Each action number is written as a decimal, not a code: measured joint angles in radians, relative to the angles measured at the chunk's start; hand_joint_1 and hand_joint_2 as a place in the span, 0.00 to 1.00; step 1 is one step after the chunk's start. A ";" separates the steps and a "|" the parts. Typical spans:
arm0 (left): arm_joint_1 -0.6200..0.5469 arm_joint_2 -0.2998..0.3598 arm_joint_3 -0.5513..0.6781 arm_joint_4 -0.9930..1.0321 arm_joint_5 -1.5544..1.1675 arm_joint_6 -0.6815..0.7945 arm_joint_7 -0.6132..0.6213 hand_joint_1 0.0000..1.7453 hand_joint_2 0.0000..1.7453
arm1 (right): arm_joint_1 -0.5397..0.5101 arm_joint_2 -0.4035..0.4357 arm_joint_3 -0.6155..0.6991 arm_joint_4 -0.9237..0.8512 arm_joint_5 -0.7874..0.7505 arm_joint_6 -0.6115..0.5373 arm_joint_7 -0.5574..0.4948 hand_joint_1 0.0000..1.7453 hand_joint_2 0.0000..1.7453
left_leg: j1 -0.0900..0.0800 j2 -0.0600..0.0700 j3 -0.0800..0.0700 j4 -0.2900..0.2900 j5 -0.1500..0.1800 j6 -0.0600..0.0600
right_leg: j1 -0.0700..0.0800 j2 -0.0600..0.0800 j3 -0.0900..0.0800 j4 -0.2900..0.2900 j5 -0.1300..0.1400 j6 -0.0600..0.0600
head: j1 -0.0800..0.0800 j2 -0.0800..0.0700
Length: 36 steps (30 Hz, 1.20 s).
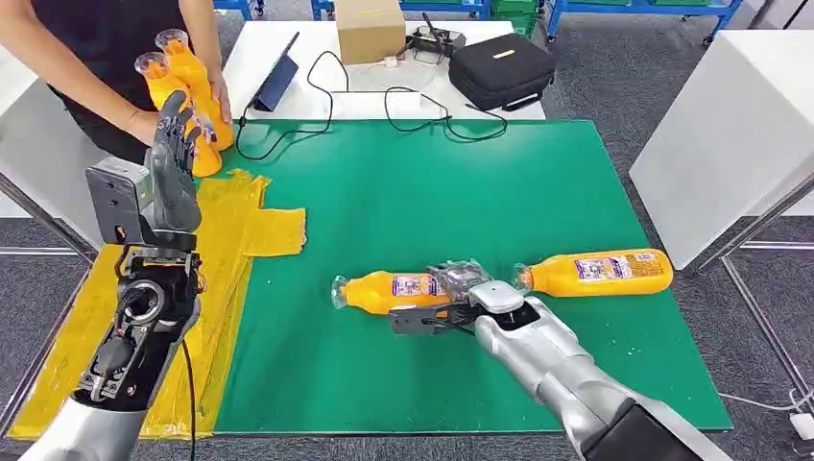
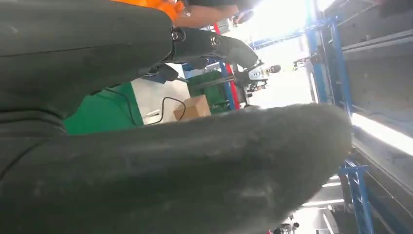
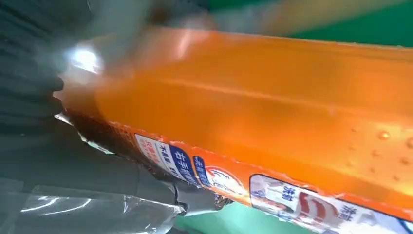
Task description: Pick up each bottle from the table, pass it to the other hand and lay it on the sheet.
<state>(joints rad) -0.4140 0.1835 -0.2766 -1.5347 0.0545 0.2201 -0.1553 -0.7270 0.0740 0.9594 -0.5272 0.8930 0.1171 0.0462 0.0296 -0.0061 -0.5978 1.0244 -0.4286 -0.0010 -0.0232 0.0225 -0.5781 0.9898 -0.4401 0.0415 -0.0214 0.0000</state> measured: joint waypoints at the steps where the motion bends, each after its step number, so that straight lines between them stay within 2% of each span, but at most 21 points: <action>1: 0.000 0.002 0.000 0.000 0.007 -0.002 0.000 0.00 0.00 | 0.001 -0.002 0.000 0.000 -0.006 0.000 0.002 1.00 1.00 | 0.000 0.000 0.000 0.000 0.000 0.000 | 0.000 0.000 0.000 0.000 0.000 0.000 | 0.000 0.000; 7: 0.013 0.004 -0.001 0.033 0.157 -0.081 0.038 0.00 0.00 | 0.011 -0.016 -0.026 -0.005 -0.078 -0.020 0.014 1.00 1.00 | 0.000 0.000 0.002 0.000 0.000 0.000 | 0.000 0.000 0.003 0.000 0.000 0.000 | 0.000 0.000; 15: 0.063 0.013 0.010 0.047 0.302 -0.142 0.099 0.00 0.00 | 0.069 -0.060 -0.133 -0.146 -0.174 -0.053 0.064 1.00 1.00 | 0.000 -0.003 -0.003 0.000 0.001 0.001 | 0.000 -0.002 0.001 0.000 0.000 0.000 | 0.000 0.000; 16: 0.074 0.014 0.016 0.047 0.335 -0.153 0.103 0.00 1.00 | 0.085 -0.066 -0.150 -0.177 -0.191 -0.070 0.071 1.00 1.00 | 0.000 -0.003 -0.004 0.000 0.001 0.001 | 0.000 -0.002 0.001 0.000 0.000 0.000 | 0.000 0.000; 21: 0.173 0.014 0.063 0.041 0.493 -0.203 0.108 0.00 1.00 | 0.196 -0.123 -0.273 -0.425 -0.289 -0.091 0.102 1.00 1.00 | -0.001 -0.003 -0.013 0.001 0.002 0.002 | -0.001 -0.002 -0.008 0.000 0.001 0.001 | 0.000 0.000; 28: 0.271 -0.005 0.082 0.028 0.653 -0.268 0.122 0.00 1.00 | 0.328 -0.151 -0.416 -0.772 -0.403 -0.149 0.043 1.00 1.00 | -0.001 -0.004 -0.020 0.001 0.002 0.002 | -0.001 -0.004 -0.016 0.000 0.001 0.002 | 0.000 0.000; 33: 0.289 -0.038 0.046 0.028 0.699 -0.296 0.129 0.00 1.00 | 0.435 -0.153 -0.455 -0.975 -0.415 -0.163 0.059 1.00 1.00 | -0.001 -0.004 -0.024 0.001 0.002 0.002 | -0.001 -0.005 -0.018 0.000 0.000 0.002 | 0.000 0.000; 36: 0.290 -0.051 0.023 0.028 0.703 -0.301 0.129 0.00 1.00 | 0.471 -0.152 -0.467 -1.039 -0.416 -0.163 0.063 1.00 1.00 | -0.001 -0.004 -0.024 0.001 0.002 0.002 | -0.001 -0.005 -0.019 0.000 0.000 0.001 | 0.000 0.000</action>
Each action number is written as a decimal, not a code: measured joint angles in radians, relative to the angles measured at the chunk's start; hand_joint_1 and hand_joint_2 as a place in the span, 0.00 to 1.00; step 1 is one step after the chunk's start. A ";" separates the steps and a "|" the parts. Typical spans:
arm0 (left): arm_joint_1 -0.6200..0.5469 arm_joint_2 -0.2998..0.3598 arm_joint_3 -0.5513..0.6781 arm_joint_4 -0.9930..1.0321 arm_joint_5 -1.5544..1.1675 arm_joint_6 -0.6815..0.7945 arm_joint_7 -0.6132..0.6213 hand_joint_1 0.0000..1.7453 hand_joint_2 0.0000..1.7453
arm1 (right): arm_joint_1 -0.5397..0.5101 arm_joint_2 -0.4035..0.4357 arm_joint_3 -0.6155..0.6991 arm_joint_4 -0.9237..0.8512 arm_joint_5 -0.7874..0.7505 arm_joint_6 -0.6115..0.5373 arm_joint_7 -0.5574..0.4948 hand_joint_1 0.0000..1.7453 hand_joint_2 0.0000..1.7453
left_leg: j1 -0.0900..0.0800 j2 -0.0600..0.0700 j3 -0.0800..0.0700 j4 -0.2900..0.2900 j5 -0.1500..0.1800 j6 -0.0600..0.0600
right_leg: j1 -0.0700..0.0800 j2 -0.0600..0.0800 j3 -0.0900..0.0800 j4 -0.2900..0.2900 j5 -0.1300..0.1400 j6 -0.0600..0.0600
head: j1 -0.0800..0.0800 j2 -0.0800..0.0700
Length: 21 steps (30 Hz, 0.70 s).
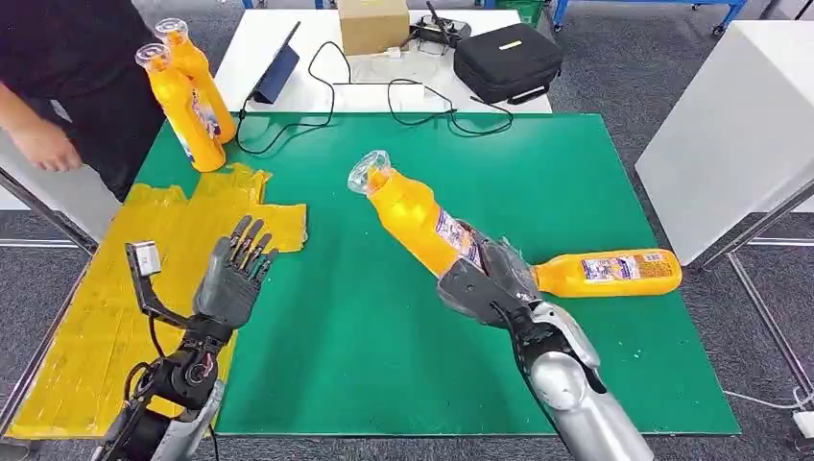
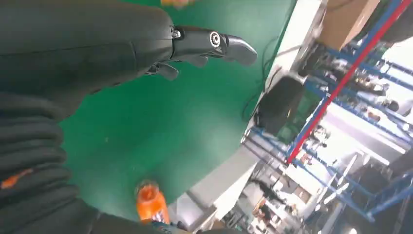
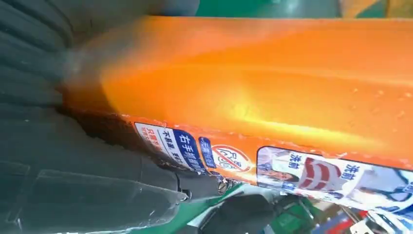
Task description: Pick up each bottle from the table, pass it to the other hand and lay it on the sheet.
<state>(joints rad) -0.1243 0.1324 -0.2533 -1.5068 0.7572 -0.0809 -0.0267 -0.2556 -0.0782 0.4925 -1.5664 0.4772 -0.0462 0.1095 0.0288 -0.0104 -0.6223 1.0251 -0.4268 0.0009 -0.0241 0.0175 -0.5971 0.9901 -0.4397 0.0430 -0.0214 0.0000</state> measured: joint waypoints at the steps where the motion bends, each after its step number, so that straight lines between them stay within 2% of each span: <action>1: 0.000 -0.003 -0.006 0.000 0.003 0.000 0.000 0.00 1.00 | 0.009 0.002 -0.006 -0.015 0.000 0.000 0.008 1.00 1.00 | 0.000 0.000 0.000 0.000 0.000 0.000 | 0.000 0.000 0.000 0.000 0.000 0.000 | 0.000 0.000; 21: 0.003 -0.059 -0.126 -0.107 -0.015 -0.002 0.003 0.00 1.00 | 0.028 0.099 -0.029 -0.008 0.077 0.053 0.084 1.00 1.00 | 0.000 0.000 -0.001 0.000 0.001 0.001 | 0.000 0.000 0.000 0.000 0.000 0.000 | 0.000 0.000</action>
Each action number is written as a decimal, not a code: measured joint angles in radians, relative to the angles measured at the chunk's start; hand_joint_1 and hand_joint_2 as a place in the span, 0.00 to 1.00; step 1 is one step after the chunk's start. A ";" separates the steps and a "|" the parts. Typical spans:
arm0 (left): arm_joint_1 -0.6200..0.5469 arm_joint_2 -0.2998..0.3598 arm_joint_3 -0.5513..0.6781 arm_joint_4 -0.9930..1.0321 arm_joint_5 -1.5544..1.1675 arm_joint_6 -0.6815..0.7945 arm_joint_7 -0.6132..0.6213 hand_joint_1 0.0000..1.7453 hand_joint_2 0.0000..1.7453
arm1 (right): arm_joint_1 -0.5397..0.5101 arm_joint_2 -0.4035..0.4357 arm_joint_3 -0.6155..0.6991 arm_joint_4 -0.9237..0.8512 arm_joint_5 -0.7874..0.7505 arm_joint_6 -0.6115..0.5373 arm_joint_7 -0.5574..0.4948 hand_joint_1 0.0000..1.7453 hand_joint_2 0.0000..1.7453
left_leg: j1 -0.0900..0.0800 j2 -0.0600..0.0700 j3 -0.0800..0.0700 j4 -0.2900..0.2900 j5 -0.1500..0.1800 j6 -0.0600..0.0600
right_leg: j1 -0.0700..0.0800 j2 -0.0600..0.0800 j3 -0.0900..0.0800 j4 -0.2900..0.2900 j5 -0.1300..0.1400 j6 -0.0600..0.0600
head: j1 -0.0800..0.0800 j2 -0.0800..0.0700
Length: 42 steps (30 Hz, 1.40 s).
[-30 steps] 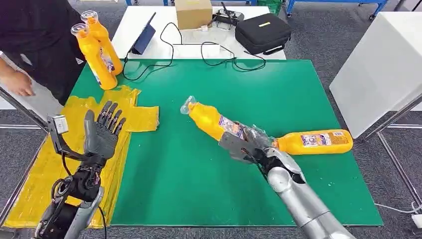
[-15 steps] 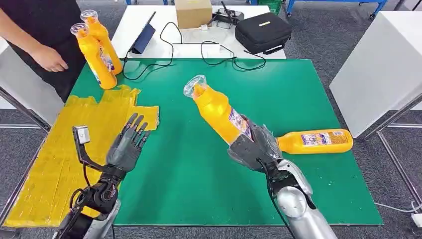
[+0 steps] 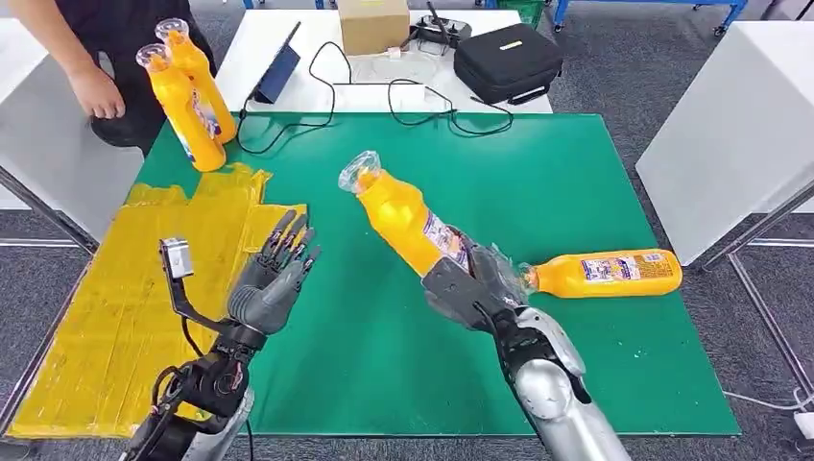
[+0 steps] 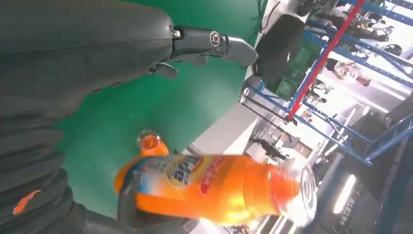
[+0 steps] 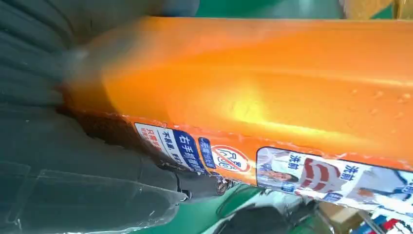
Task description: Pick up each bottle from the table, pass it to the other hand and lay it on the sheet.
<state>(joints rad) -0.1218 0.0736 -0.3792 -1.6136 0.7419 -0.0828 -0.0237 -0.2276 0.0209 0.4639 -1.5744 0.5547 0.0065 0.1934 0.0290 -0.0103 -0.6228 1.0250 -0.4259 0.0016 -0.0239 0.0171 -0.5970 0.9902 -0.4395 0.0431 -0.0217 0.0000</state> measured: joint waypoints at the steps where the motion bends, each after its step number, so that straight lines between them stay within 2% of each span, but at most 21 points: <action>1: 0.001 0.000 -0.001 -0.003 0.000 0.000 0.000 0.00 1.00 | 0.000 0.004 0.002 0.003 0.001 0.000 0.000 1.00 1.00 | 0.000 0.000 0.000 0.000 0.000 0.000 | 0.000 0.000 0.000 0.000 0.000 0.000 | 0.000 0.000; 19: 0.004 -0.008 -0.011 -0.007 0.003 0.004 -0.004 0.00 1.00 | -0.011 0.016 0.009 0.032 0.019 0.011 0.012 1.00 1.00 | 0.000 0.000 0.000 0.000 0.000 0.000 | 0.000 0.000 0.000 0.000 0.000 0.000 | 0.000 0.000; 26: -0.006 -0.043 -0.011 -0.020 0.096 0.042 0.005 0.00 1.00 | -0.081 0.061 0.060 0.094 0.066 0.010 0.025 1.00 1.00 | 0.000 0.000 0.000 0.000 0.000 0.000 | 0.000 0.000 0.000 0.000 0.000 0.000 | 0.000 0.000; 35: -0.055 -0.069 -0.005 -0.020 0.018 0.150 -0.024 0.00 1.00 | -0.199 0.106 0.160 0.229 0.195 -0.062 0.090 1.00 1.00 | 0.000 0.000 0.000 0.000 0.001 0.000 | 0.000 0.000 0.000 0.000 0.000 0.000 | 0.000 0.000; 42: -0.068 -0.074 0.001 -0.020 0.013 0.164 -0.024 0.00 1.00 | -0.216 0.130 0.227 0.274 0.229 -0.072 0.111 1.00 1.00 | 0.000 0.000 0.000 0.000 0.001 0.000 | 0.000 0.000 0.000 0.000 0.000 0.000 | 0.000 0.000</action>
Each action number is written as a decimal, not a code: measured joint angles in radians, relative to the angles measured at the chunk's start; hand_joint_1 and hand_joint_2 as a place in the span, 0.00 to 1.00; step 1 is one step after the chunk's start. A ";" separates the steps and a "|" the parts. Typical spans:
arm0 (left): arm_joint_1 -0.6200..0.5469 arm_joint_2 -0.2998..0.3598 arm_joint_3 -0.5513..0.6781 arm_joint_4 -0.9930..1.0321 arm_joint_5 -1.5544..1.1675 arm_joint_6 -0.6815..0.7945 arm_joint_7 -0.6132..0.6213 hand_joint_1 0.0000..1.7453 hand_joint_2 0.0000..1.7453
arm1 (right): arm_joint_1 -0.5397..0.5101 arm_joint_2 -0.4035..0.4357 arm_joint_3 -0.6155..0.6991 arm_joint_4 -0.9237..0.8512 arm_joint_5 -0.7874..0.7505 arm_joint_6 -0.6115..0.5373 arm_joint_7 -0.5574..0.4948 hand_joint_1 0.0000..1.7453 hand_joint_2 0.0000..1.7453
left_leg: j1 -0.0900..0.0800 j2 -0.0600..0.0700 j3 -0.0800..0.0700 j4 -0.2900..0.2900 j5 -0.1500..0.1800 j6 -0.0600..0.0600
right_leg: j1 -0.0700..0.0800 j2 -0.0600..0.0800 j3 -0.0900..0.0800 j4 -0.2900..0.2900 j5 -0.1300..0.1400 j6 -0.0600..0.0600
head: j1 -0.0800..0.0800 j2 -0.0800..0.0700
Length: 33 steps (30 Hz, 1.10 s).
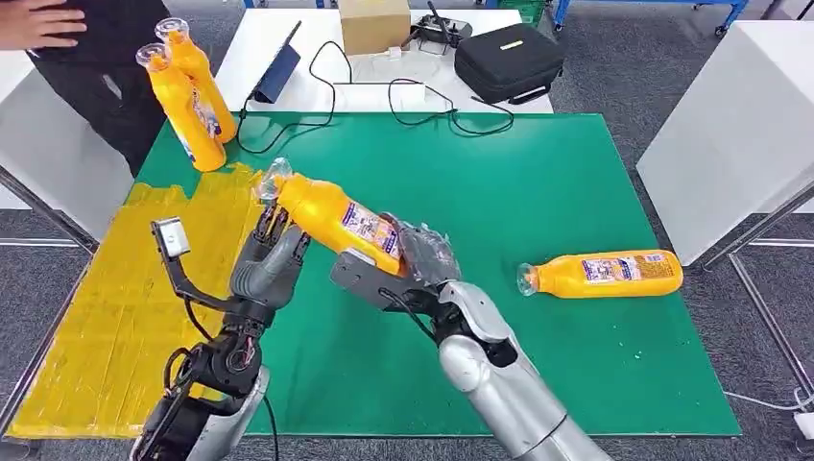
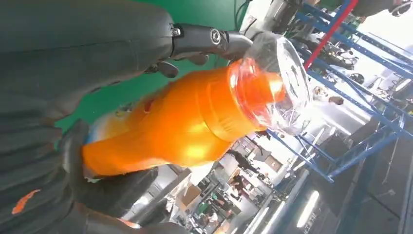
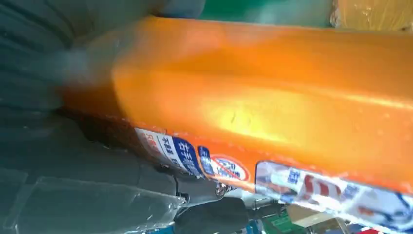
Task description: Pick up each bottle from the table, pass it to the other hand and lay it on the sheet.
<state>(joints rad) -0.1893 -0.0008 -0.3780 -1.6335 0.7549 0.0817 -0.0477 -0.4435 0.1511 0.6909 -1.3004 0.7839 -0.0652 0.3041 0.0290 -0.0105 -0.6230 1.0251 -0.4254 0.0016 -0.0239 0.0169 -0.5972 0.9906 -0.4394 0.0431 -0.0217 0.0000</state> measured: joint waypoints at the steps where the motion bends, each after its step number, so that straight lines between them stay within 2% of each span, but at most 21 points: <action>1: 0.000 0.000 0.000 0.000 -0.001 0.004 -0.002 0.00 1.00 | 0.000 0.000 0.007 0.000 0.003 0.003 0.001 1.00 1.00 | 0.000 0.000 0.000 0.000 0.000 0.000 | 0.000 0.000 0.000 0.000 0.000 0.000 | 0.000 0.000; 15: 0.020 0.000 0.026 0.000 -0.053 0.070 -0.035 0.00 1.00 | -0.014 0.053 0.127 0.052 0.036 0.030 0.050 1.00 1.00 | 0.000 0.000 0.000 0.000 0.000 0.000 | 0.000 0.000 0.000 0.000 0.000 0.000 | 0.000 0.000; 27: 0.006 0.000 0.021 0.018 -0.040 0.069 -0.033 0.00 1.00 | -0.046 0.076 0.128 0.108 0.031 0.029 0.062 1.00 1.00 | 0.000 0.000 0.000 0.000 0.000 0.000 | 0.000 0.000 -0.001 0.000 0.000 0.000 | 0.000 0.000; 33: -0.028 0.000 -0.029 0.053 0.003 0.067 -0.015 0.00 1.00 | -0.063 0.074 0.115 0.150 0.022 -0.001 0.072 1.00 1.00 | 0.000 0.000 0.000 0.000 0.000 0.000 | 0.000 0.000 0.000 0.000 0.000 0.000 | 0.000 0.000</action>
<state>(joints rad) -0.2175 -0.0008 -0.4071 -1.5804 0.7576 0.1484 -0.0629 -0.5064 0.2251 0.8060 -1.1505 0.8064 -0.0664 0.3761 0.0290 -0.0104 -0.6229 1.0251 -0.4251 0.0013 -0.0240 0.0169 -0.5976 0.9906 -0.4393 0.0431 -0.0214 0.0000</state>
